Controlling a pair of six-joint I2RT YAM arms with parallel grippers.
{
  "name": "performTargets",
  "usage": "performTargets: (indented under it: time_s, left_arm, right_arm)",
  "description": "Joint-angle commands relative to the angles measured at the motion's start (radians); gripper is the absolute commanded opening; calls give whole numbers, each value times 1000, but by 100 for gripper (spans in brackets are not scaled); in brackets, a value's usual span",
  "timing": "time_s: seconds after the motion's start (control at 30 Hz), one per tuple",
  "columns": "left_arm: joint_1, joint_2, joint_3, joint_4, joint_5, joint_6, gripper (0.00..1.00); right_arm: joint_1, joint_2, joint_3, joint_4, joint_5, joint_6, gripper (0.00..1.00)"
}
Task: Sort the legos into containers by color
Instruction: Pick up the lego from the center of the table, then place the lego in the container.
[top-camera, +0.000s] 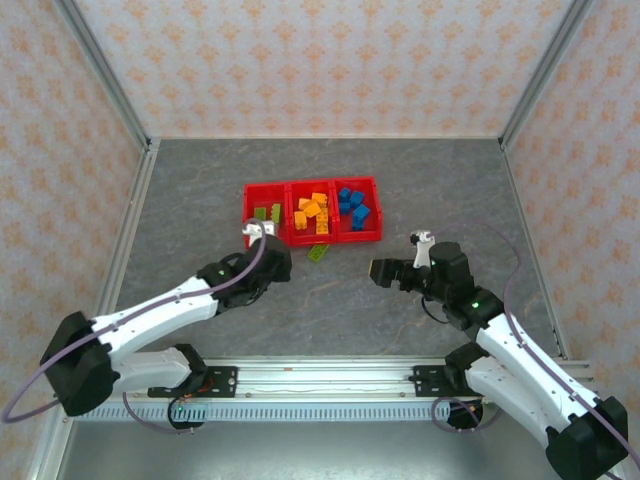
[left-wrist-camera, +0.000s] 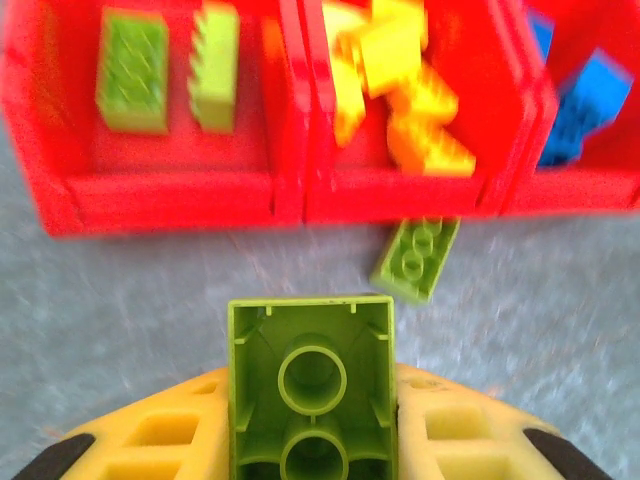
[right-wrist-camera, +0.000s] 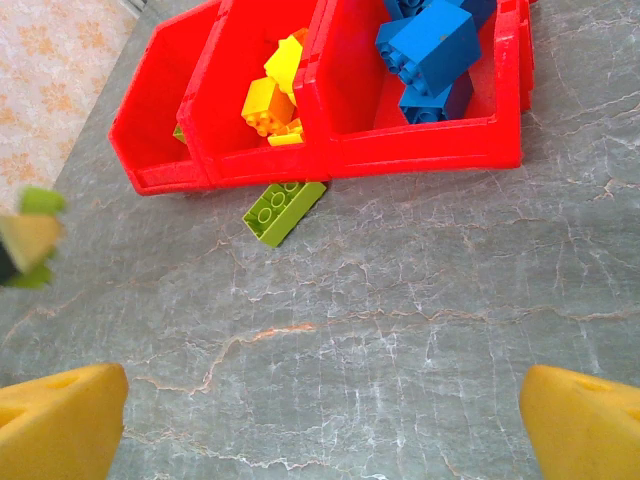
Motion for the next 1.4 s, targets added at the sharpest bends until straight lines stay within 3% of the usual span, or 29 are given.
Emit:
performTargets:
  time_s: [0.0, 0.3, 0.67, 0.87, 1.03, 1.2, 1.27, 1.37]
  left_arm:
    - [91, -3, 96, -62, -142, 59, 27]
    - [298, 296, 366, -106, -74, 237, 29]
    - [361, 562, 499, -88, 16, 268, 35]
    - [368, 563, 484, -39, 23, 286, 60]
    - [367, 559, 542, -119, 88, 319, 70]
    - [358, 416, 468, -87, 140, 309, 82]
    - [355, 347, 420, -73, 142, 275, 98]
    - [353, 262, 347, -50, 232, 234, 99]
  right_arm:
    - [4, -1, 2, -5, 23, -5, 100]
    - [5, -3, 1, -6, 28, -9, 100]
    - [5, -3, 2, -7, 28, -11, 100]
    - [6, -3, 2, -7, 27, -11, 100]
    - [5, -3, 0, -7, 30, -12, 100]
    - [5, 0, 0, -7, 30, -12, 100]
    - [5, 1, 2, -6, 31, -12, 100]
    - [5, 4, 2, -6, 34, -10, 100]
